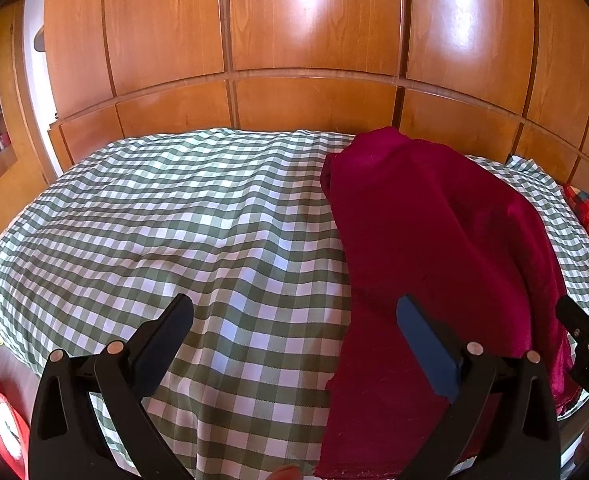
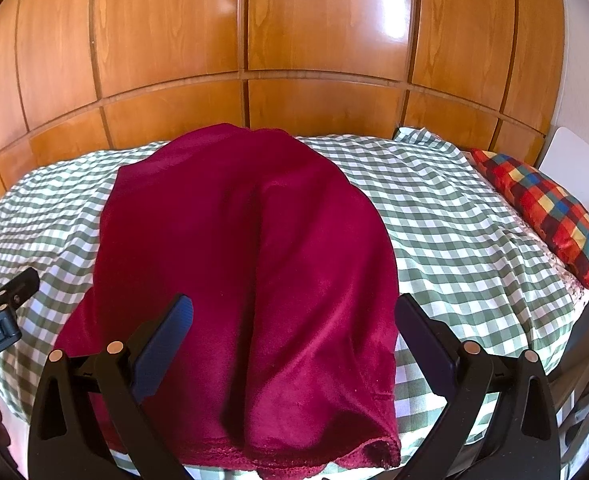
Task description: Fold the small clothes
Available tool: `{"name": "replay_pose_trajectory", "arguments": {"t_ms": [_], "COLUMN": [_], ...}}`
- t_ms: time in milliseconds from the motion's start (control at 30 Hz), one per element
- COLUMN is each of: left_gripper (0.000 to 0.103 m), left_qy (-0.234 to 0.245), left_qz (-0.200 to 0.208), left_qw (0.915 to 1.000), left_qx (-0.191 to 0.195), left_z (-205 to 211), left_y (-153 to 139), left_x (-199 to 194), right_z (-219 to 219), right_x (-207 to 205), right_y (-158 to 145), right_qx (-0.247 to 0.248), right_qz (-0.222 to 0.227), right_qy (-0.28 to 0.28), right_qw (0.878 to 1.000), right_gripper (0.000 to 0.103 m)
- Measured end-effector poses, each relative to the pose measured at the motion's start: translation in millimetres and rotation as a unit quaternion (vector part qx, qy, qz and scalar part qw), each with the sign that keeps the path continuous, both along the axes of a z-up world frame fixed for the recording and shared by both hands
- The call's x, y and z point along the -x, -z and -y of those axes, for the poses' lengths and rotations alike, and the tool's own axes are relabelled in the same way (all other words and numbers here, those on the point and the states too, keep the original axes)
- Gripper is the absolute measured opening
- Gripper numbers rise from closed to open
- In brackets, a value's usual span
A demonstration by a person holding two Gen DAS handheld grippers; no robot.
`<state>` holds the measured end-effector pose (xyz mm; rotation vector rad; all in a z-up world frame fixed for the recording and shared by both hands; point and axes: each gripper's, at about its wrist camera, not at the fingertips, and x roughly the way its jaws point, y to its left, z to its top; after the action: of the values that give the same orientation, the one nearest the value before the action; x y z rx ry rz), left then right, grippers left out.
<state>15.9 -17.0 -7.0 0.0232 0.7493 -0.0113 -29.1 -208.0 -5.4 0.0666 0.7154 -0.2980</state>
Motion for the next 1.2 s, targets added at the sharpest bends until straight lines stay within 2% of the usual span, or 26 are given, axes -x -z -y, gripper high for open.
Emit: {"name": "replay_pose_trajectory", "arguments": {"t_ms": [233,467,600,633,700,833,867,900,967,1033,1067,1100,1200], "left_gripper": [0.101,0.101,0.101,0.101,0.101,0.101,0.101,0.101,0.101,0.101,0.101,0.101,0.101], "left_qy": [-0.002,0.021,0.07,0.075,0.076,0.079,0.079,0.081,0.08,0.073,0.071,0.065,0.056], "left_qz": [-0.017,-0.019,-0.068,-0.079,-0.081,-0.086,-0.087,-0.088,-0.1,-0.11,-0.115,-0.118,-0.117], "left_qw": [0.9998,0.9995,0.992,0.9897,0.9885,0.985,0.9844,0.9832,0.9812,0.9811,0.9811,0.9815,0.9812], "left_qx": [0.01,0.015,0.079,0.093,0.102,0.127,0.132,0.138,0.144,0.141,0.139,0.136,0.143], "left_z": [-2.2,-0.6,-7.9,-11.6,-17.9,-30.6,-33.7,-37.1,-42.8,-48.2,-50.0,-51.8,-60.1], "left_y": [2.1,6.9,20.3,25.3,31.9,40.2,41.6,42.6,45.8,48.6,49.8,50.2,49.6], "left_x": [-6.1,-9.2,-18.7,-20.1,-18.1,-12.7,-11.5,-10.8,-10.5,-12.1,-12.5,-12.9,-15.7], "right_z": [4.6,37.1,76.3,86.9,110.0,131.5,132.7,132.7,130.2,120.3,115.6,109.8,101.4], "right_x": [-0.5,2.6,2.5,0.8,-4.4,-21.1,-25.9,-33.3,-45.2,-54.8,-57.4,-57.9,-51.5], "right_y": [1.3,-1.5,2.0,5.2,15.6,37.8,42.1,48.7,59.7,62.0,59.5,51.9,23.0], "right_qx": [-0.008,-0.032,-0.064,-0.079,-0.122,-0.168,-0.17,-0.185,-0.219,-0.193,-0.183,-0.165,-0.057], "right_qz": [-0.005,-0.003,-0.01,-0.017,-0.04,-0.076,-0.082,-0.094,-0.109,-0.122,-0.129,-0.13,-0.119], "right_qy": [-0.002,0.013,0.035,0.04,0.051,0.044,0.041,0.03,0.002,-0.013,-0.029,-0.048,-0.075], "right_qw": [1.0,0.999,0.997,0.996,0.99,0.982,0.981,0.978,0.97,0.974,0.974,0.977,0.988], "right_gripper": [0.1,0.1,0.099,0.095,0.075,0.073,0.07,0.06,0.056,0.041,0.018,0.012,0.01]}}
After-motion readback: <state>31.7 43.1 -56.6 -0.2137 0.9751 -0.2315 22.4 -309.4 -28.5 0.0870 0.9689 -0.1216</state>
